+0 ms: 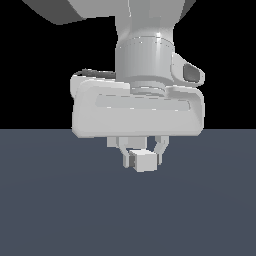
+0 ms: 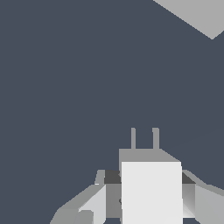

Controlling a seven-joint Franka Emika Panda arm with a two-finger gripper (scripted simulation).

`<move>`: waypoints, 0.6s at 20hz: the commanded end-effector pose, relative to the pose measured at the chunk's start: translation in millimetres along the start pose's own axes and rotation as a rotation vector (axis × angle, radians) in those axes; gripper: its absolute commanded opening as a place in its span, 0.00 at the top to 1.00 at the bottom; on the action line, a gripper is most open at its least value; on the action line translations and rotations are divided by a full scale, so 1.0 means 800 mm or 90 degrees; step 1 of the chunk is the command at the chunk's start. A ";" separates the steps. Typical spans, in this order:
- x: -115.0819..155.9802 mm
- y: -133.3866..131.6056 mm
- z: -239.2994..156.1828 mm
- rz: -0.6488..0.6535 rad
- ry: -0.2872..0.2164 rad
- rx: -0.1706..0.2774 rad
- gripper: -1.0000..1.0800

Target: Plug the charger into the wall socket.

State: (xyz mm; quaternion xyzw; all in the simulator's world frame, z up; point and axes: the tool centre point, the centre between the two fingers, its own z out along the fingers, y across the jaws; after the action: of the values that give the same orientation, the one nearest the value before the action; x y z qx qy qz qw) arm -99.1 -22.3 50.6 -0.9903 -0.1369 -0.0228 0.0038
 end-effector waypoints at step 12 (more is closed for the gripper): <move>0.035 -0.030 -0.028 0.187 0.000 -0.008 1.00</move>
State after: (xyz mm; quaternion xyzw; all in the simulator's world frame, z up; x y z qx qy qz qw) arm -82.0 5.0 71.7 -0.9997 -0.0077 -0.0229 0.0010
